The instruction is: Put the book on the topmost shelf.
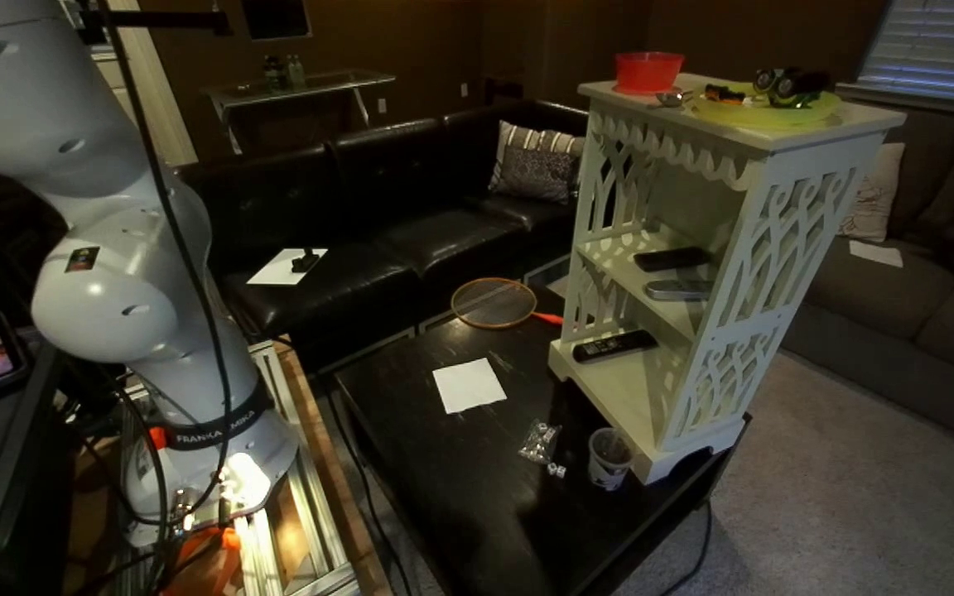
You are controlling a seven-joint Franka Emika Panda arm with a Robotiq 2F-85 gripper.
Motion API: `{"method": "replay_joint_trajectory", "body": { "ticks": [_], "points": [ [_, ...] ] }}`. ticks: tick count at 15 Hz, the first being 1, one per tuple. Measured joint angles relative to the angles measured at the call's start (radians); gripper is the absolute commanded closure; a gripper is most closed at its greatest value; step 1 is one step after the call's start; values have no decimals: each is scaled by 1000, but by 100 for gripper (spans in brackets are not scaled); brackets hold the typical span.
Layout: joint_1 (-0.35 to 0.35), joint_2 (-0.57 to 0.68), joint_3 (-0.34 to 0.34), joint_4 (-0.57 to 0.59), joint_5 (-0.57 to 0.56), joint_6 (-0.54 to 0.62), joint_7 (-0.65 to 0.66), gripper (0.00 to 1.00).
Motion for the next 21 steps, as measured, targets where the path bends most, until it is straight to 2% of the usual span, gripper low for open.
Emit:
{"method": "replay_joint_trajectory", "body": {
  "ticks": [1, 4, 7, 9, 12, 14, 17, 20, 21],
  "points": [
    [56, -5, -46, 15, 0, 62, 22, 93],
    [163, -7, -189, 1, 172, 252, -67, 93],
    [172, 1, -298, -89, 330, 433, -194, 93],
    [167, 12, -364, -178, 372, 532, -258, 93],
    [140, 37, -430, -328, 349, 618, -292, 93],
    [115, 60, -450, -399, 270, 623, -268, 93],
    [90, 96, -472, -452, 125, 610, -149, 93],
    [84, 131, -494, -466, 51, 605, -18, 93],
    [84, 142, -502, -467, 50, 605, 9, 70]
  ]
}}
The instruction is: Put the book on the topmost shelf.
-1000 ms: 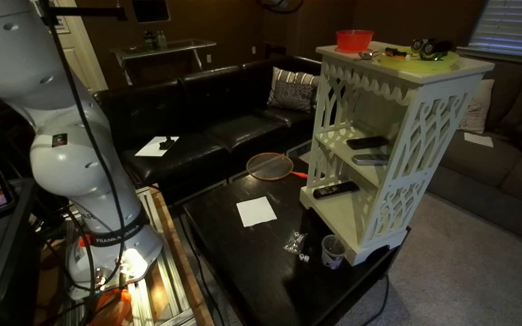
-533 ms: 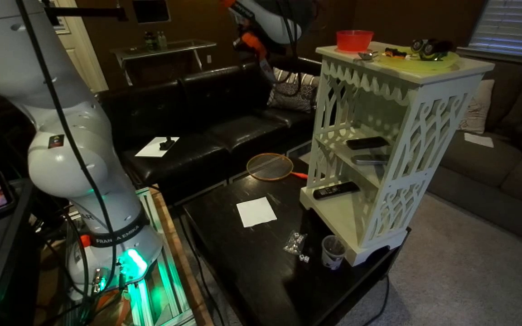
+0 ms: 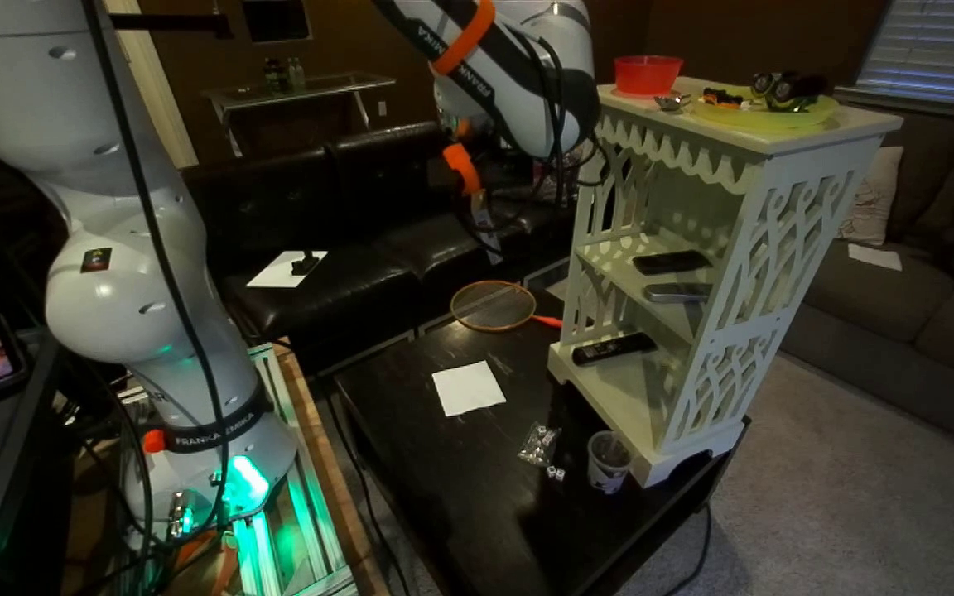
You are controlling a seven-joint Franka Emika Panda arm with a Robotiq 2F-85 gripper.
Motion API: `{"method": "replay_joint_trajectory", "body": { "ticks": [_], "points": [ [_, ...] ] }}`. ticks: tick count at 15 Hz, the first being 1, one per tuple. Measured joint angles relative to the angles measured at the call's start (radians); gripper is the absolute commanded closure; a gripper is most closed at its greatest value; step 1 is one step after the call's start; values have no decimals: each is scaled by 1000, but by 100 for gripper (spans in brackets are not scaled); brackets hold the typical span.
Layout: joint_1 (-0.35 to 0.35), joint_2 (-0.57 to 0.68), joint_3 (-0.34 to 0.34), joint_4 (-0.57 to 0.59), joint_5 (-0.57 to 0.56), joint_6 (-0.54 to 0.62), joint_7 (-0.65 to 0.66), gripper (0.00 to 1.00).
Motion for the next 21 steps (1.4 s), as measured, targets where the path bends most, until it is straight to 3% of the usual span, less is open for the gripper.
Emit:
{"method": "replay_joint_trajectory", "body": {
  "ticks": [4, 5, 8, 10, 13, 18, 21],
  "points": [
    [3, 15, -8, -1, 0, 0, -6, 70],
    [4, 15, -8, -1, 0, 0, -6, 93],
    [5, 28, -14, 0, 6, -1, 8, 93],
    [0, 76, -39, -1, 71, -1, -4, 93],
    [-42, 182, -65, -15, 276, 0, -137, 93],
    [-256, 319, 13, -76, 659, 37, -502, 93],
    [-339, 385, 31, -129, 880, 106, -723, 93]
  ]
}}
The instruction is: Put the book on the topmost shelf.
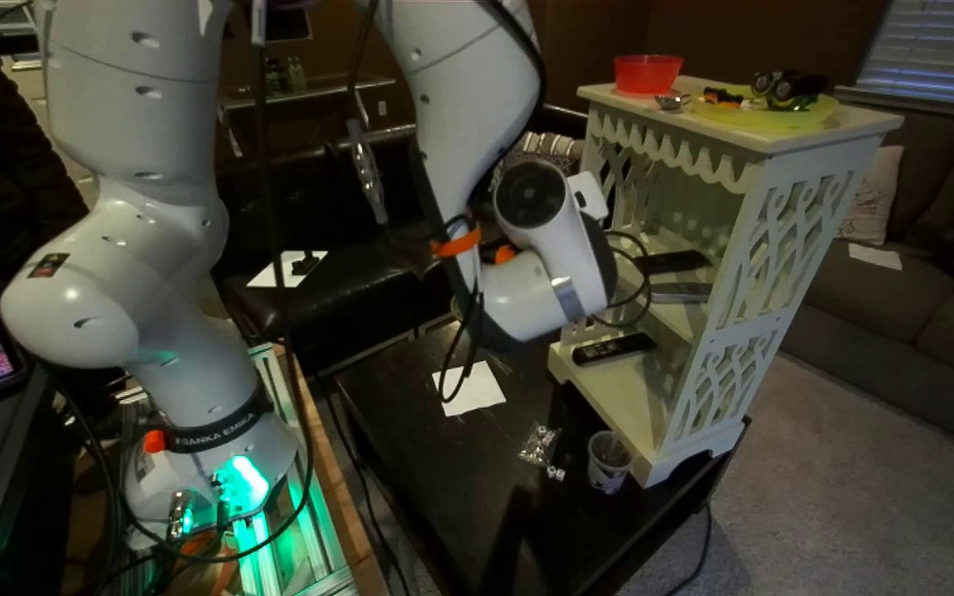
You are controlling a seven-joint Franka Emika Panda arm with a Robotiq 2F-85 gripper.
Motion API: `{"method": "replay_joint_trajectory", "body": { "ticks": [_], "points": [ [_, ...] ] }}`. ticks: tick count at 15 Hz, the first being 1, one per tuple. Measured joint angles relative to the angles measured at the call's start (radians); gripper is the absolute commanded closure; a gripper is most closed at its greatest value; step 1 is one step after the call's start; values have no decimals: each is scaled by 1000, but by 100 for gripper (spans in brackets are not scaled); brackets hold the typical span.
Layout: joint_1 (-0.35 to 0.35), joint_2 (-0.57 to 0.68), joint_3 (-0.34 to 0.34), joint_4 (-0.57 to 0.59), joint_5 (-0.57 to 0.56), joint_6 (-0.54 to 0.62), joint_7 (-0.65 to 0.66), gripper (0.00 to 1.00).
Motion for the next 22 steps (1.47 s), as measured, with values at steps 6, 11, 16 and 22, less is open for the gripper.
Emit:
{"method": "replay_joint_trajectory", "body": {
  "ticks": [6, 11, 16, 22],
  "points": [
    [-92, 82, 84, -130, 456, 126, -441, 93],
    [-163, 87, 275, -216, 850, 160, -766, 93],
    [-171, 110, 380, -248, 1150, 158, -943, 93],
    [-118, 115, 329, -213, 1194, 165, -889, 93]
  ]
}}
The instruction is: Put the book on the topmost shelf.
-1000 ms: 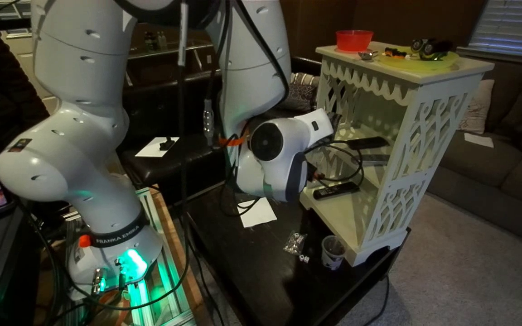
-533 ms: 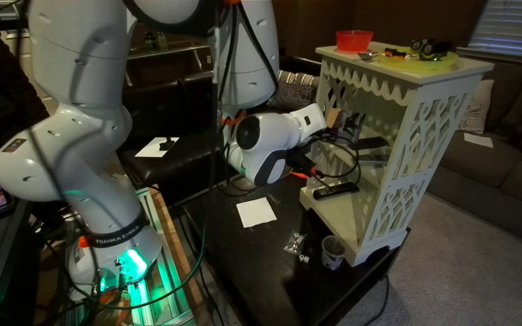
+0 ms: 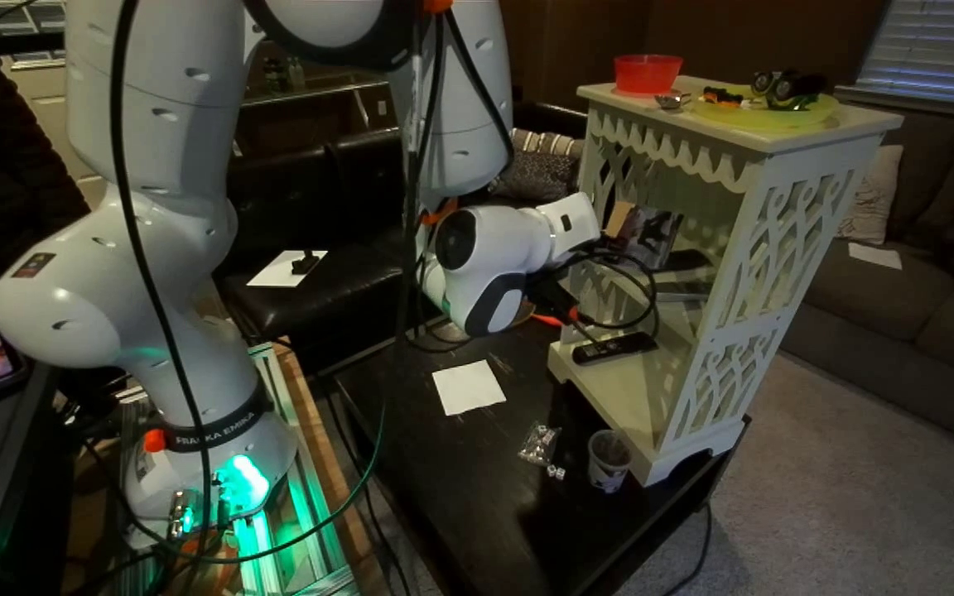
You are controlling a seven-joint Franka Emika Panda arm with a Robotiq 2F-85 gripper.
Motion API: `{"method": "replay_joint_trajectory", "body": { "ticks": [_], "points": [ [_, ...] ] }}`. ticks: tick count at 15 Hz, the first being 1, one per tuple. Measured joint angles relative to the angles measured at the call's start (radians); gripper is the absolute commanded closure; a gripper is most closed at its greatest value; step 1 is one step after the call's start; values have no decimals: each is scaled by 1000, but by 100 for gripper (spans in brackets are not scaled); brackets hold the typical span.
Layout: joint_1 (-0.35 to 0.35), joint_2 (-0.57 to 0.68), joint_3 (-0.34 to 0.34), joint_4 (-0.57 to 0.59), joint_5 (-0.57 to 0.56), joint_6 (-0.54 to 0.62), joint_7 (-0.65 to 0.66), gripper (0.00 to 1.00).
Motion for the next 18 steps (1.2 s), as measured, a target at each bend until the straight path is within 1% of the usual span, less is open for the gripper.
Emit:
{"method": "replay_joint_trajectory", "body": {
  "ticks": [4, 6, 11, 15, 16, 17, 18],
  "points": [
    [-53, 0, 55, 44, 71, 0, 3, 93],
    [-65, 1, 68, 59, 116, 0, 1, 93],
    [-57, 17, 73, 69, 217, 0, -47, 93],
    [-29, 67, 74, 100, 271, 0, -89, 93],
    [-23, 83, 73, 113, 280, 0, -90, 70],
    [9, 90, 38, 120, 277, -1, -74, 70],
    [62, 87, -24, 121, 275, -1, -41, 93]
  ]
}}
